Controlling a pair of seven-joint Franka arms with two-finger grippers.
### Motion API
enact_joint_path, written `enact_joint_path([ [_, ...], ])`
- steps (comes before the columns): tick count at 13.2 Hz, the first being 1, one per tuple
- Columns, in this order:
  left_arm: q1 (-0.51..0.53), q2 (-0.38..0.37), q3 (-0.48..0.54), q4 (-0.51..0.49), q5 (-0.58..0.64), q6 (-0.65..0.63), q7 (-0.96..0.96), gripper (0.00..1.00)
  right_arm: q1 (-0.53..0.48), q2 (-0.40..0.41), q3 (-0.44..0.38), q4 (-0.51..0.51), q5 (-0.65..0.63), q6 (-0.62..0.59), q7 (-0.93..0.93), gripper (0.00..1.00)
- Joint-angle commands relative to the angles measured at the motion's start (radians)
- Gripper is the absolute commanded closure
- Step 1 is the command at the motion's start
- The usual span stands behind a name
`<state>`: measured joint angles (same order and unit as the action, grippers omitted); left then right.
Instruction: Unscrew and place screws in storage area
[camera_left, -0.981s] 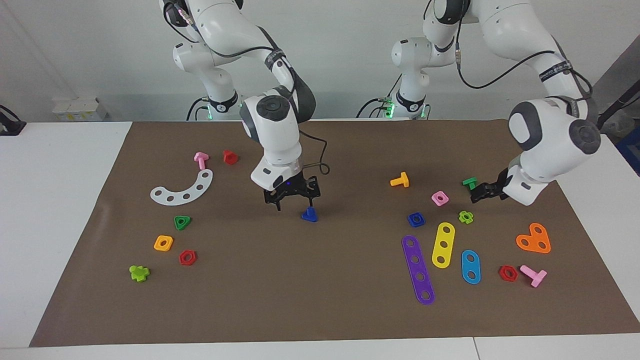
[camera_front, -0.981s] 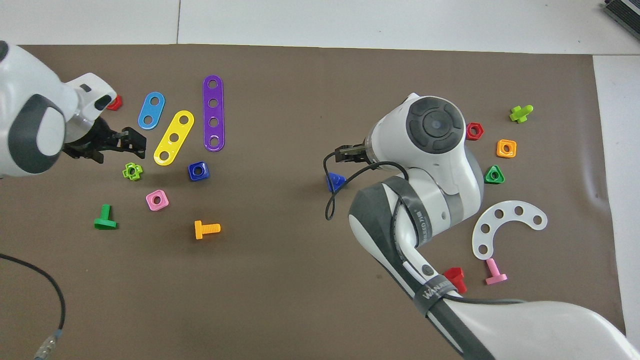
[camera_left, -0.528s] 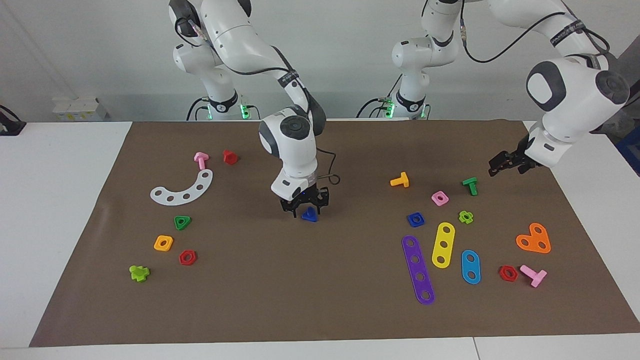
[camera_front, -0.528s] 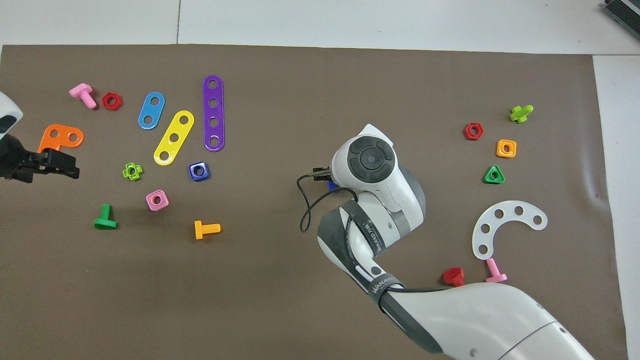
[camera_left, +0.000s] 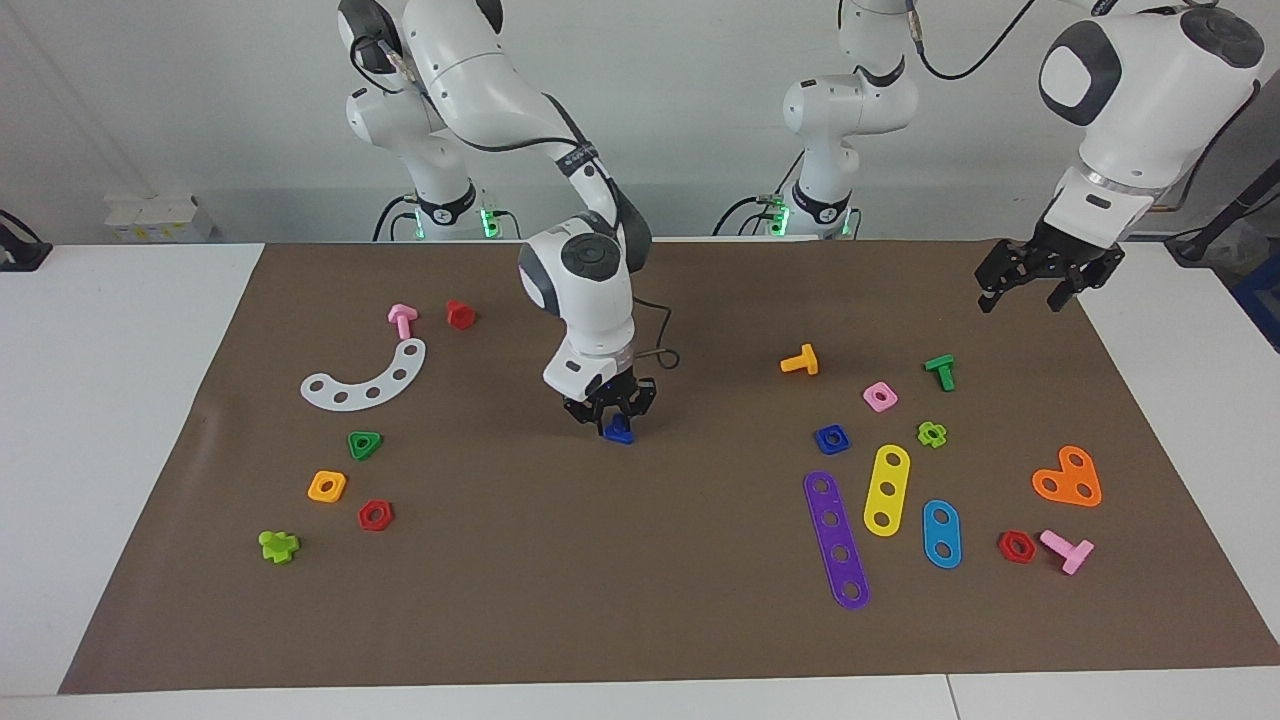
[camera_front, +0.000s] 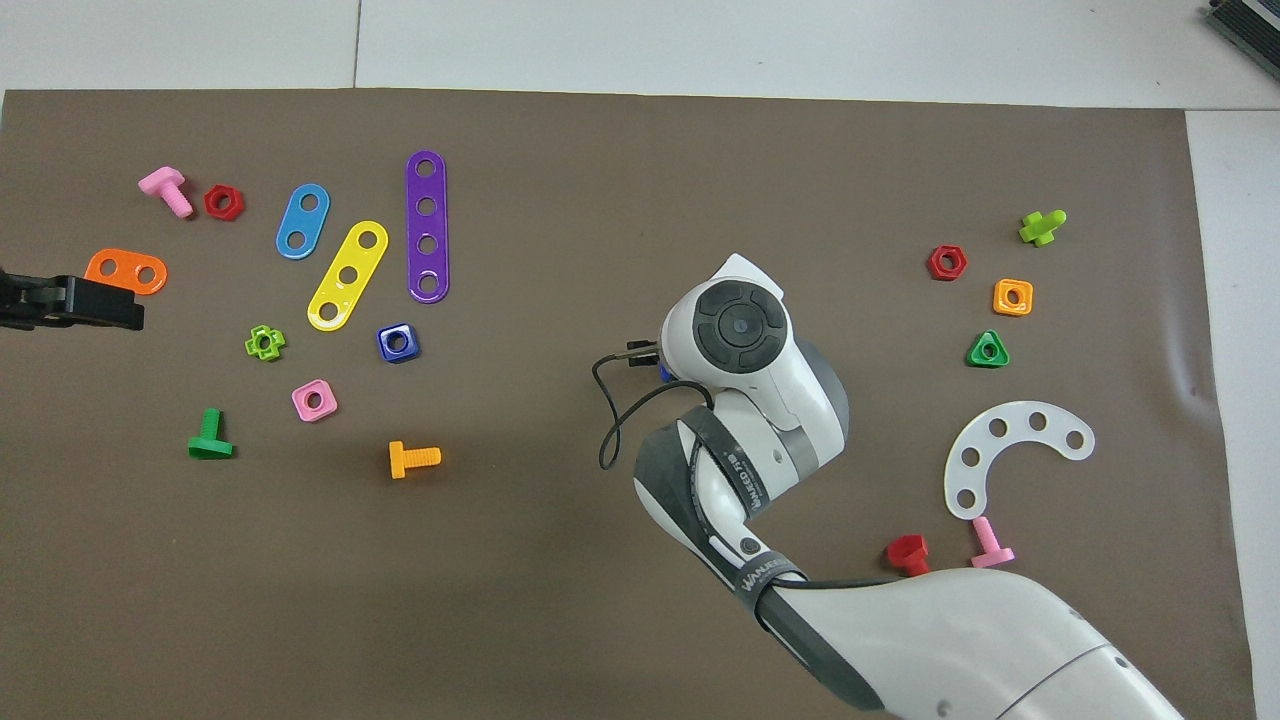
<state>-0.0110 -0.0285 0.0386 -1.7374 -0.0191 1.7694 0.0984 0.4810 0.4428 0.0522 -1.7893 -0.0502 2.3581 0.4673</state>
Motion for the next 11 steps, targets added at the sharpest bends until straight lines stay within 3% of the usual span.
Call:
enact_joint_path([
  [1, -0.014, 0.004, 0.009, 0.01, 0.025, -0.018, -0.008, 0.0, -0.008, -0.061, 0.0, -0.036, -0.019, -0.002, 0.019, 1.0],
  [5, -0.014, -0.01, 0.007, -0.005, 0.025, -0.057, -0.009, 0.0, -0.079, -0.182, -0.002, -0.102, -0.019, -0.066, 0.005, 1.0],
  [7, -0.014, -0.01, 0.007, -0.005, 0.027, -0.059, -0.011, 0.0, -0.151, -0.257, 0.0, -0.191, -0.019, -0.088, -0.028, 1.0],
  [11, -0.044, -0.021, 0.007, -0.016, 0.087, -0.087, -0.011, 0.0, -0.257, -0.294, -0.002, -0.269, -0.019, -0.08, -0.128, 1.0],
])
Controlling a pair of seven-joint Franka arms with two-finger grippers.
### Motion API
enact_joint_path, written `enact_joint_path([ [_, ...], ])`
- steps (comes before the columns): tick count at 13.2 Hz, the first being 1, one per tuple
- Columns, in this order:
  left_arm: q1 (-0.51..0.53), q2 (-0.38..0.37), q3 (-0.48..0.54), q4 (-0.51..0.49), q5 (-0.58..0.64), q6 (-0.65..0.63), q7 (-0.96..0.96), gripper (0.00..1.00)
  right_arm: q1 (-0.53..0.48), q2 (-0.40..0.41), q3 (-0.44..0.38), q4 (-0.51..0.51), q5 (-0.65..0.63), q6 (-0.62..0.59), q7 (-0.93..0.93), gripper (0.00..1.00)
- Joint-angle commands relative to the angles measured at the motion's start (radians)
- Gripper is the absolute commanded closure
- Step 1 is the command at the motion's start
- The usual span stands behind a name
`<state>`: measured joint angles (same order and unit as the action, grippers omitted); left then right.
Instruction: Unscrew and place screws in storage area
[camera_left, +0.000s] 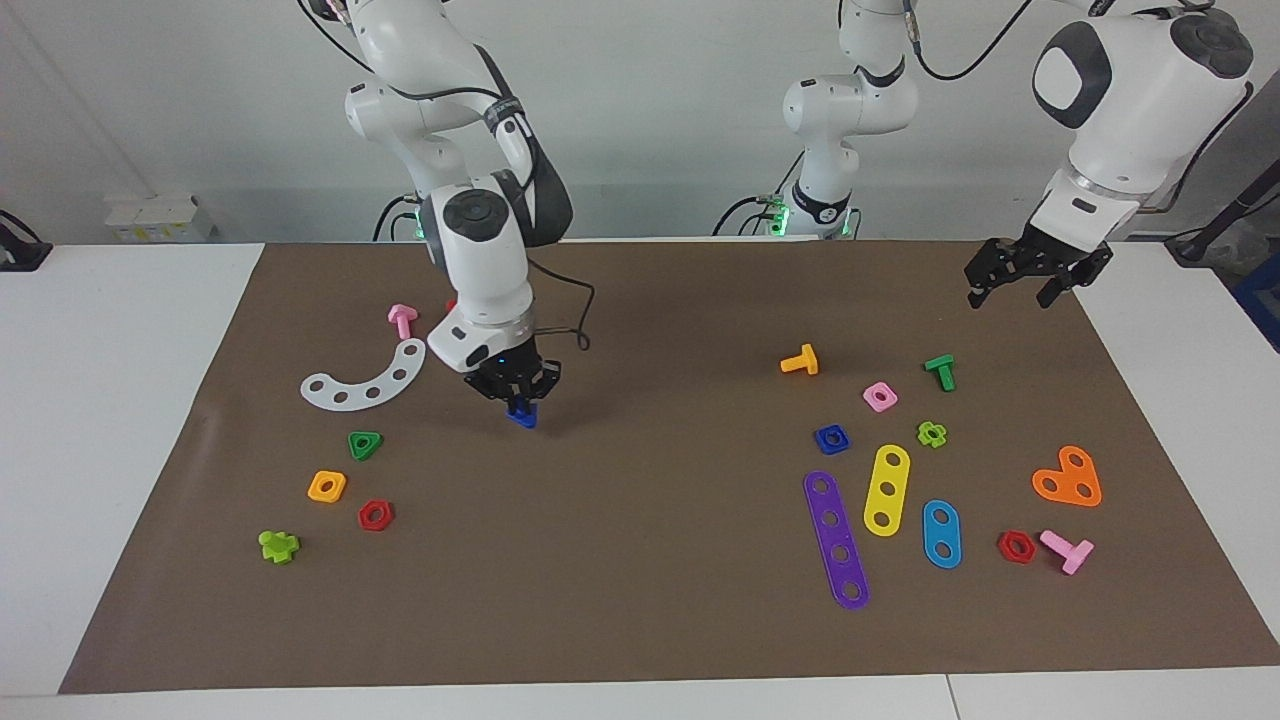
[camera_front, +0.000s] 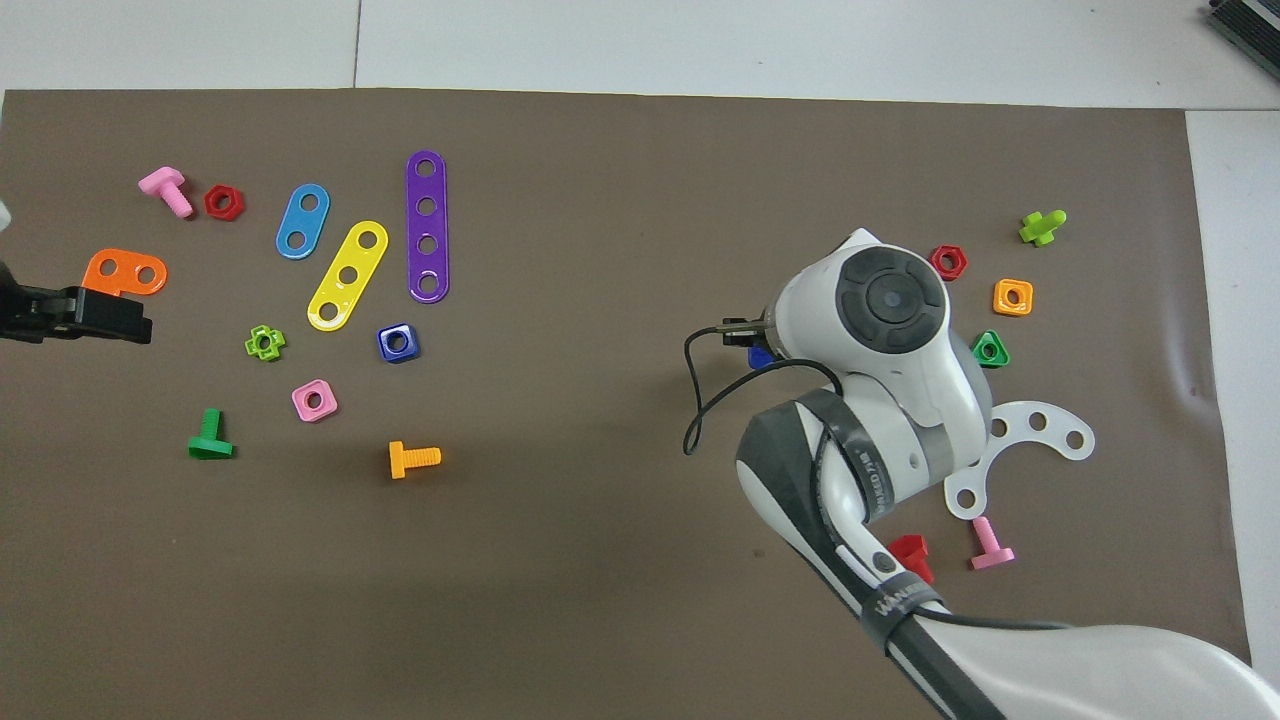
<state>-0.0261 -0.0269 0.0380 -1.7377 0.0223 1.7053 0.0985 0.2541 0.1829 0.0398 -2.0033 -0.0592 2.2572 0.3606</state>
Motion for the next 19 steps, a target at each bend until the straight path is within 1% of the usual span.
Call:
enact_joint_path([
  [1, -0.032, -0.019, 0.008, -0.006, 0.045, -0.013, -0.016, 0.0, -0.053, -0.034, 0.012, -0.061, -0.01, 0.021, -0.028, 1.0],
  [2, -0.032, -0.019, 0.008, -0.002, 0.044, 0.0, -0.017, 0.0, -0.082, -0.031, 0.012, -0.074, -0.01, 0.025, -0.061, 1.0],
  [4, -0.031, -0.01, 0.008, 0.053, 0.035, 0.008, -0.009, 0.0, -0.143, -0.031, 0.012, -0.094, -0.01, 0.054, -0.118, 1.0],
  [6, -0.032, -0.004, 0.008, 0.108, 0.024, -0.01, -0.01, 0.0, -0.164, -0.016, 0.011, -0.095, -0.01, 0.062, -0.135, 1.0],
  [8, -0.032, -0.014, 0.008, 0.096, 0.024, -0.01, -0.01, 0.0, -0.186, 0.001, 0.012, -0.095, -0.008, 0.1, -0.137, 1.0],
  [10, -0.032, -0.033, 0.008, 0.052, 0.022, 0.003, -0.006, 0.0, -0.196, 0.016, 0.012, -0.095, -0.008, 0.104, -0.137, 1.0],
  [12, -0.034, -0.039, 0.008, 0.05, 0.024, -0.012, -0.016, 0.0, -0.2, 0.018, 0.012, -0.095, -0.008, 0.104, -0.169, 1.0],
  [13, -0.025, -0.041, 0.01, 0.047, 0.024, -0.013, -0.016, 0.0, -0.211, 0.018, 0.012, -0.095, -0.008, 0.104, -0.184, 0.85],
  [14, -0.015, -0.039, 0.016, 0.05, 0.024, -0.012, -0.017, 0.0, -0.216, 0.017, 0.012, -0.095, -0.008, 0.102, -0.186, 0.47],
  [15, -0.011, -0.039, 0.023, 0.049, 0.024, -0.013, -0.017, 0.0, -0.216, 0.016, 0.012, -0.094, -0.007, 0.099, -0.183, 0.14],
  [16, 0.003, -0.039, 0.023, 0.049, 0.024, -0.012, -0.017, 0.0, -0.216, 0.013, 0.012, -0.088, -0.007, 0.09, -0.183, 0.03],
  [18, 0.008, -0.039, 0.023, 0.05, 0.024, -0.013, -0.017, 0.0, -0.214, -0.009, 0.012, -0.068, -0.007, 0.065, -0.181, 0.02],
  [19, 0.006, -0.039, 0.023, 0.049, 0.024, -0.013, -0.017, 0.0, -0.214, -0.016, 0.012, -0.033, -0.007, 0.018, -0.181, 0.02],
])
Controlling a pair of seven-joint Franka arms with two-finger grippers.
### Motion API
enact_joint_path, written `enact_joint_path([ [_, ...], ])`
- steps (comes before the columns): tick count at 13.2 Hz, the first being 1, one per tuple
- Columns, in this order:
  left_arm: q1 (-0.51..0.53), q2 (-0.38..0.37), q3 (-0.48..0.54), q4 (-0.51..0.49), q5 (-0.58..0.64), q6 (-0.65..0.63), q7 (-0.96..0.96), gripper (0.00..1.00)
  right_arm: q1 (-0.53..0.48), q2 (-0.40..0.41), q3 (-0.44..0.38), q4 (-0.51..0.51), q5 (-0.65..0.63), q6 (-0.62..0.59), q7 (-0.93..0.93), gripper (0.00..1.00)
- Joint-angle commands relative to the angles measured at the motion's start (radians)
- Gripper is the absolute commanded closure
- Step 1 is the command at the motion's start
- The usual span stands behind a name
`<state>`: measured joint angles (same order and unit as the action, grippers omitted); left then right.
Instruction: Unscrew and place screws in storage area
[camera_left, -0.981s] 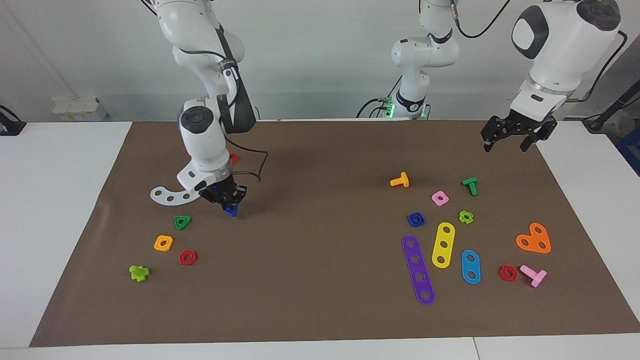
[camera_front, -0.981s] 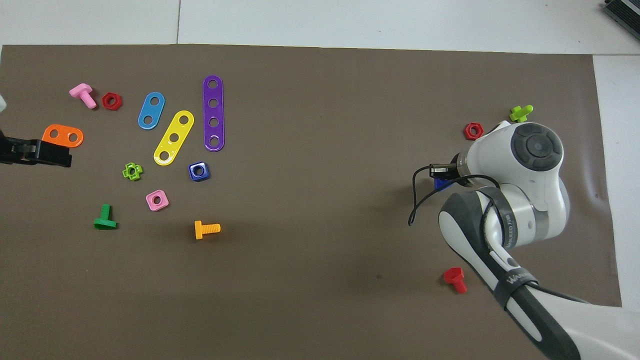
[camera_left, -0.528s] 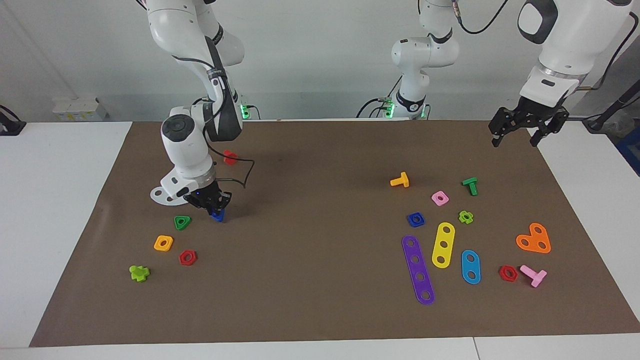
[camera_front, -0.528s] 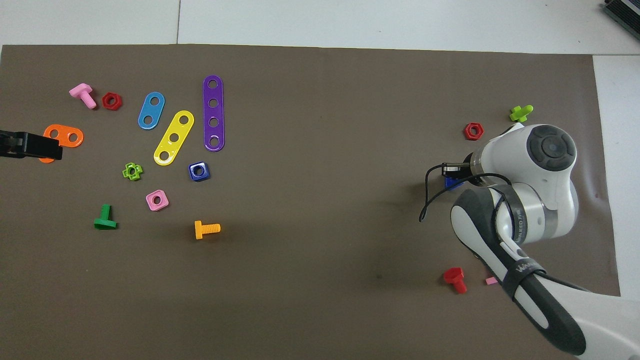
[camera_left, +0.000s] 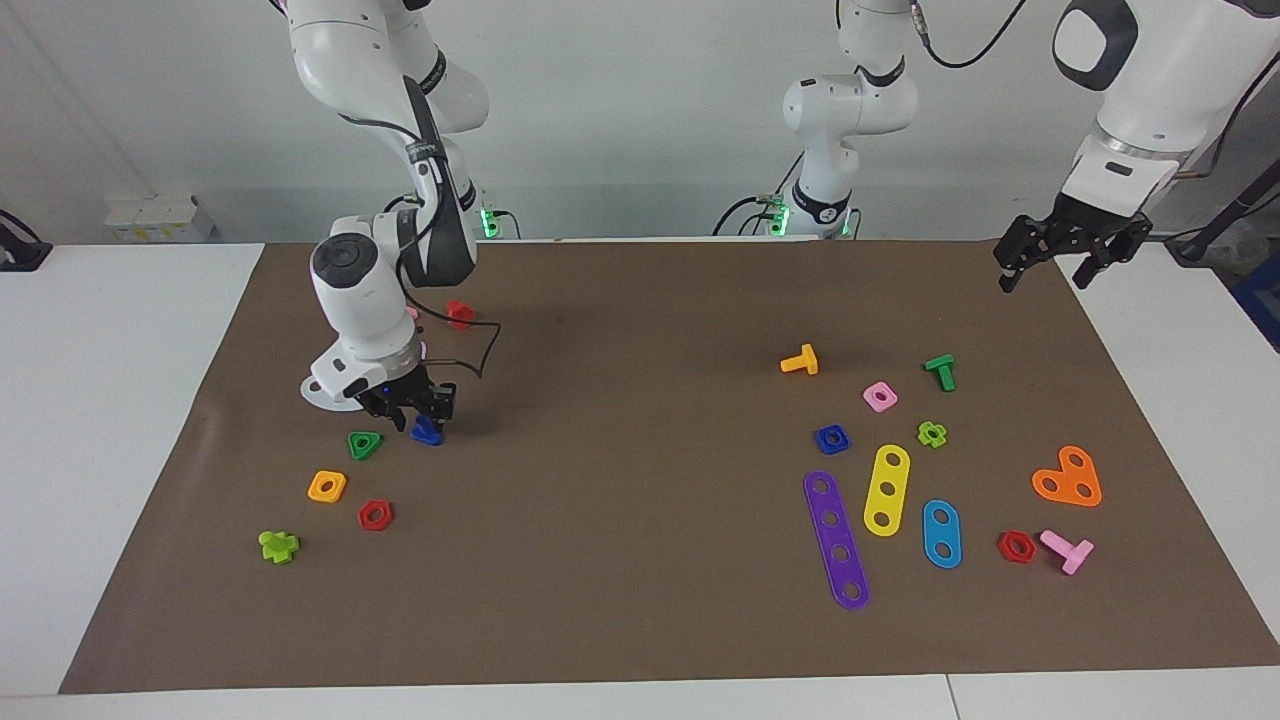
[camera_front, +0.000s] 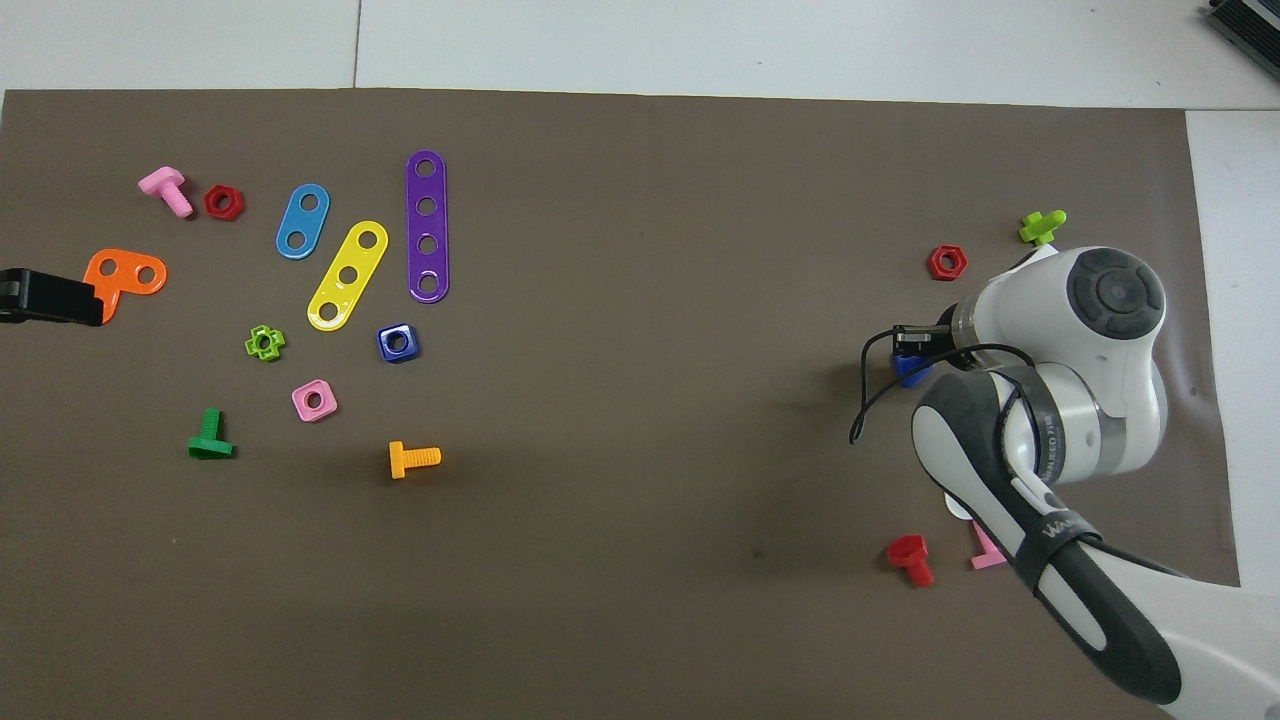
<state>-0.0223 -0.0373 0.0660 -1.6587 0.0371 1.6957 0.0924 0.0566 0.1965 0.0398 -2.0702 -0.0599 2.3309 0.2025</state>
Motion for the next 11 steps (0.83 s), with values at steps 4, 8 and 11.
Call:
enact_joint_path([
  [4, 0.002, -0.029, -0.005, -0.03, 0.009, -0.004, -0.011, 0.0, -0.015, -0.046, 0.012, 0.252, -0.005, -0.286, -0.025, 0.0],
  [8, 0.002, -0.029, -0.005, -0.03, 0.009, -0.004, -0.011, 0.0, -0.015, -0.066, 0.011, 0.412, 0.006, -0.407, -0.025, 0.0],
  [11, 0.002, -0.029, -0.005, -0.03, 0.009, -0.002, -0.011, 0.0, -0.008, -0.135, 0.012, 0.467, 0.005, -0.537, -0.025, 0.0],
])
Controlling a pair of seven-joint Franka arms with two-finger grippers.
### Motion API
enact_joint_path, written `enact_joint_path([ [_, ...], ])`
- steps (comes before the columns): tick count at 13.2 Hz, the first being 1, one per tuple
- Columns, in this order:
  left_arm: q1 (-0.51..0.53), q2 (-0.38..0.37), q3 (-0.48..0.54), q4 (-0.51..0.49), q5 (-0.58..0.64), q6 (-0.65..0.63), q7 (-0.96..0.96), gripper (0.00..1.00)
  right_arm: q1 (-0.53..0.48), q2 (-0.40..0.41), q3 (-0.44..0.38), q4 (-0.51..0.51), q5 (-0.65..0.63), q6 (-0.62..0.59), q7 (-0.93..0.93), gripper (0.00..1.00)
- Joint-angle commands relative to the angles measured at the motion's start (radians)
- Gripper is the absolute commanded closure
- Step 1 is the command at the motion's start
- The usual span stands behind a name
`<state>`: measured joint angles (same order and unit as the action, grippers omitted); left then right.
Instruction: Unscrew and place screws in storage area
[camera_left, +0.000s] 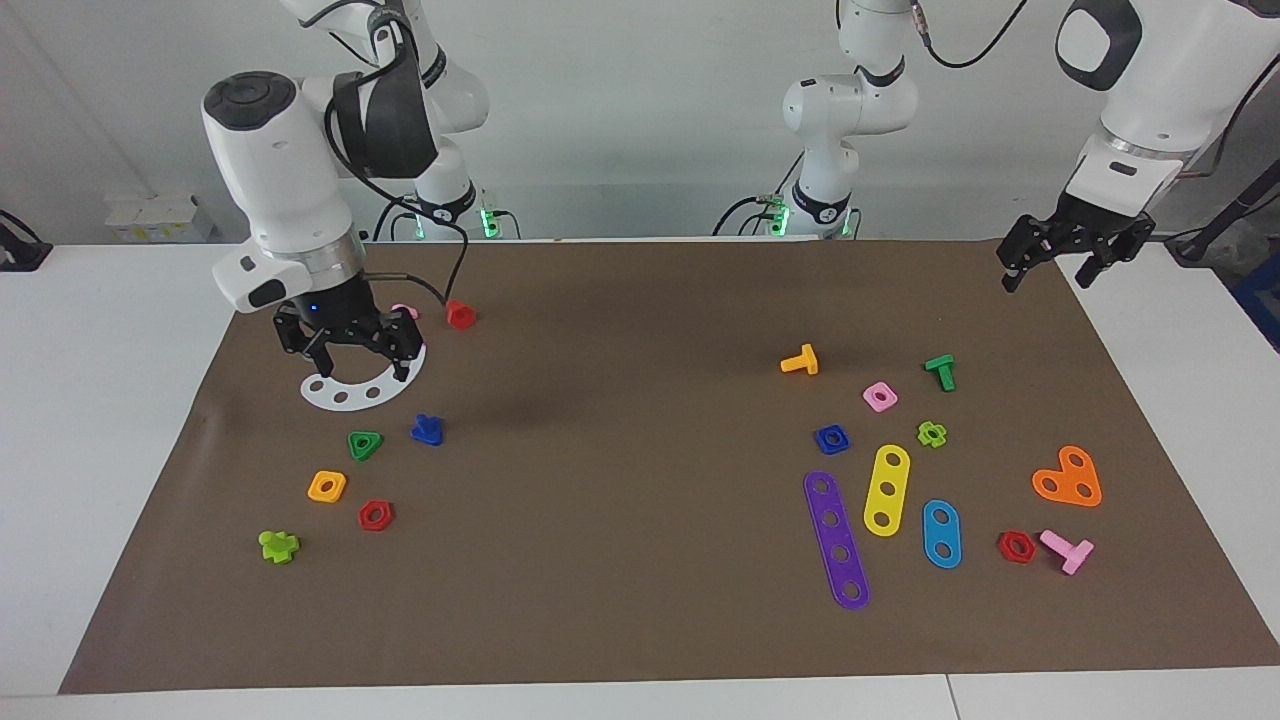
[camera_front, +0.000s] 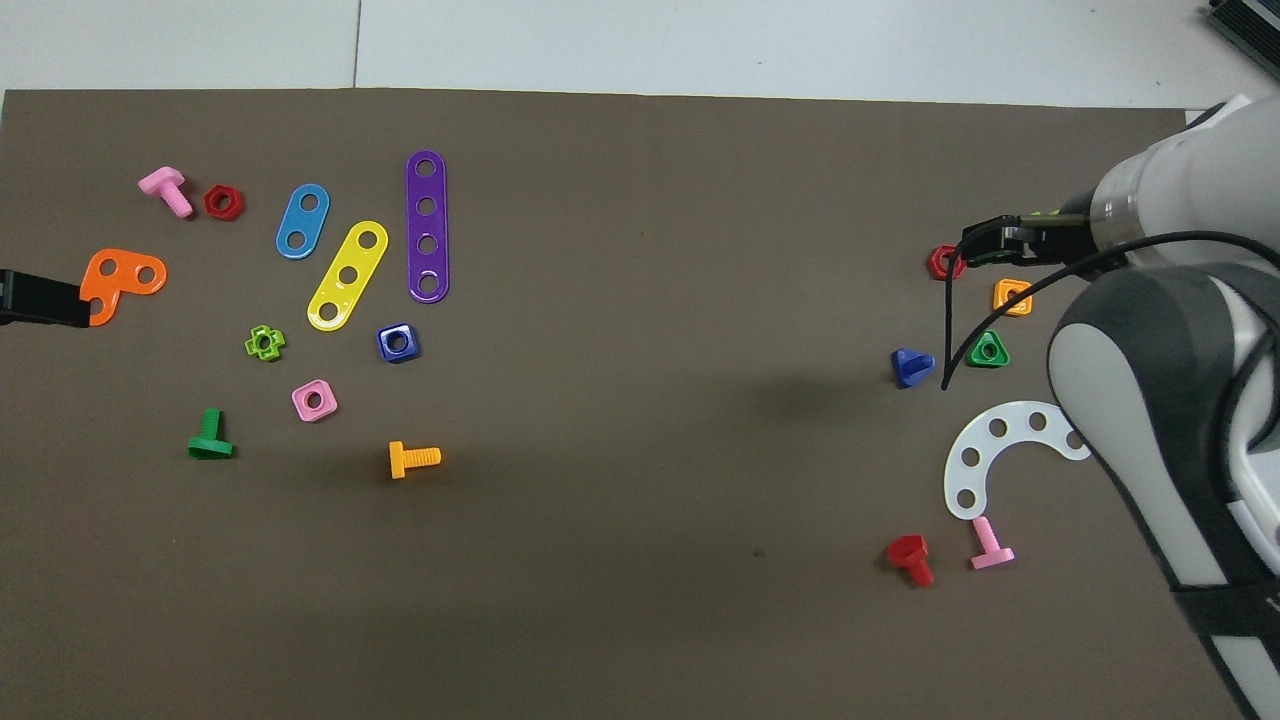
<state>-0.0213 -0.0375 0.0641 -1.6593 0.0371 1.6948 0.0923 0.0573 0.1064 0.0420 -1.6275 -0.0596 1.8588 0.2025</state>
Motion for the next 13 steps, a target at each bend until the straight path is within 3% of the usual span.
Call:
enact_joint_path([
  [1, 0.001, -0.028, -0.003, -0.03, 0.009, -0.001, -0.011, 0.0, -0.007, -0.068, 0.01, 0.024, 0.006, -0.099, -0.025, 0.0],
  [6, 0.001, -0.028, -0.003, -0.03, 0.009, -0.003, -0.011, 0.0, 0.024, -0.145, 0.015, -0.043, 0.007, -0.173, -0.025, 0.0],
  [13, 0.001, -0.028, -0.003, -0.03, 0.009, -0.001, -0.011, 0.0, 0.012, -0.146, 0.013, -0.034, 0.009, -0.197, -0.054, 0.0],
])
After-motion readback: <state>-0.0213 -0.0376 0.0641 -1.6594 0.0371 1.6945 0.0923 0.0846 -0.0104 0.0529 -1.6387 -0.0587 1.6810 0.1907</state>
